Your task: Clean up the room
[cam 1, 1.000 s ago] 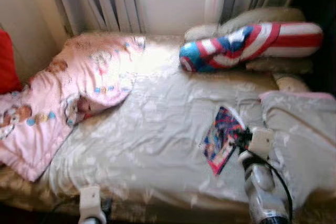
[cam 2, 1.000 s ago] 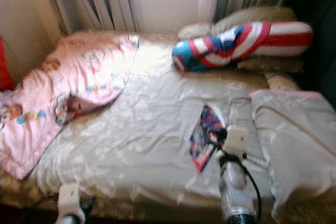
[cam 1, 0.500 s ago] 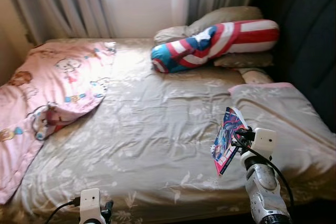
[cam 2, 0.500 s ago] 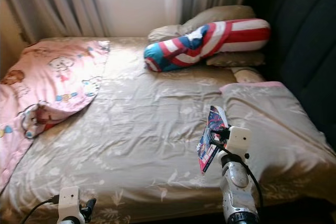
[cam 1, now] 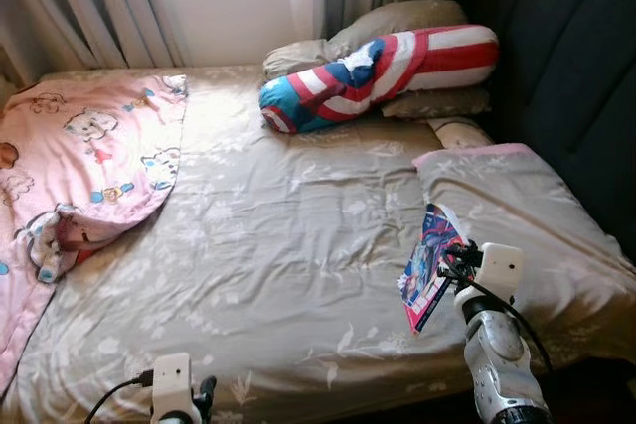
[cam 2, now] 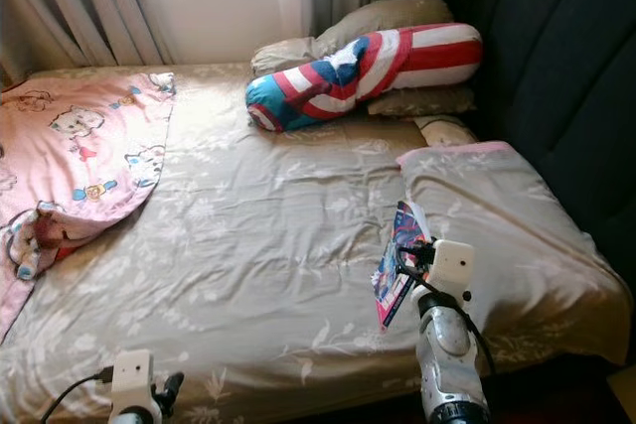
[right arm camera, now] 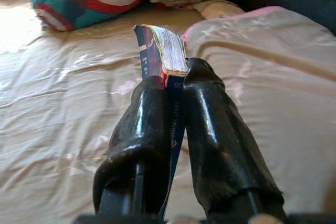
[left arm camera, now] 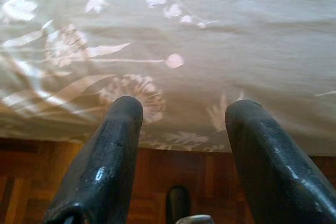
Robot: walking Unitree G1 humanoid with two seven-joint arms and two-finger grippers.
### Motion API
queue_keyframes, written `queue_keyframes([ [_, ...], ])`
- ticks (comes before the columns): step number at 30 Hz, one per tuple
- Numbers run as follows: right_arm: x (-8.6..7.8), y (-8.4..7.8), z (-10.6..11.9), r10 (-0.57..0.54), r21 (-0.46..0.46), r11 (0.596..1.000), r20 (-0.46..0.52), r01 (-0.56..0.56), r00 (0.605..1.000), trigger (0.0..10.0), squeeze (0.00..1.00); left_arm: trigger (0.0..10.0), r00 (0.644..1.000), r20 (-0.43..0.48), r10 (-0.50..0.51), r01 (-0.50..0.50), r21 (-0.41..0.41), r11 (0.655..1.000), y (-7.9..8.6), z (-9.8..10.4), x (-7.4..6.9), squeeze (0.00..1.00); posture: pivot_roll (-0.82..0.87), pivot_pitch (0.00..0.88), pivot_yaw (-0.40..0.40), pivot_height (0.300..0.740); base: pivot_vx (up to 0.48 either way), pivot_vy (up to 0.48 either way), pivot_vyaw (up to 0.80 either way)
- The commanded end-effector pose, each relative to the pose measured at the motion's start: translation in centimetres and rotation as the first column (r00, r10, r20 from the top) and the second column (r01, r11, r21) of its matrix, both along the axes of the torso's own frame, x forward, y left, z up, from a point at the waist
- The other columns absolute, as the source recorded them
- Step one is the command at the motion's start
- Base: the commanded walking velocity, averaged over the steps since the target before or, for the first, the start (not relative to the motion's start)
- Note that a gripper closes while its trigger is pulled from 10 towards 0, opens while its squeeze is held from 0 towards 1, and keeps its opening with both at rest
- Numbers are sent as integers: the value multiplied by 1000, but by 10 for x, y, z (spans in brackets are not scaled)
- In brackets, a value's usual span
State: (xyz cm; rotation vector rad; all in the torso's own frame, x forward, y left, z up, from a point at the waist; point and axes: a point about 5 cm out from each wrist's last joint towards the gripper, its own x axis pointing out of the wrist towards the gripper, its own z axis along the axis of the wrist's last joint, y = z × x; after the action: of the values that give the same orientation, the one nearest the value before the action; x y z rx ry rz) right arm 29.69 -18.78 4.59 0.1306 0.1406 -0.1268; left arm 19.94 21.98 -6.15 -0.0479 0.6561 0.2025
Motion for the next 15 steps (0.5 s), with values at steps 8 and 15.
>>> queue_keyframes([
  [8, 6, 2, 9, 1, 2, 1000, 45, -1, 999, 10000, 0, 10000, 1000, -26, 3, -3, -2, 1000, 1, -3, -6, 0, -60, 0, -21, 739, 0, 0, 0],
  [15, 4, 1, 7, -7, 8, 1000, 44, 6, 999, 10000, 0, 10000, 1000, -25, 4, -4, -1, 1000, 2, -3, -6, 0, -60, 0, -21, 739, 0, 0, -528],
])
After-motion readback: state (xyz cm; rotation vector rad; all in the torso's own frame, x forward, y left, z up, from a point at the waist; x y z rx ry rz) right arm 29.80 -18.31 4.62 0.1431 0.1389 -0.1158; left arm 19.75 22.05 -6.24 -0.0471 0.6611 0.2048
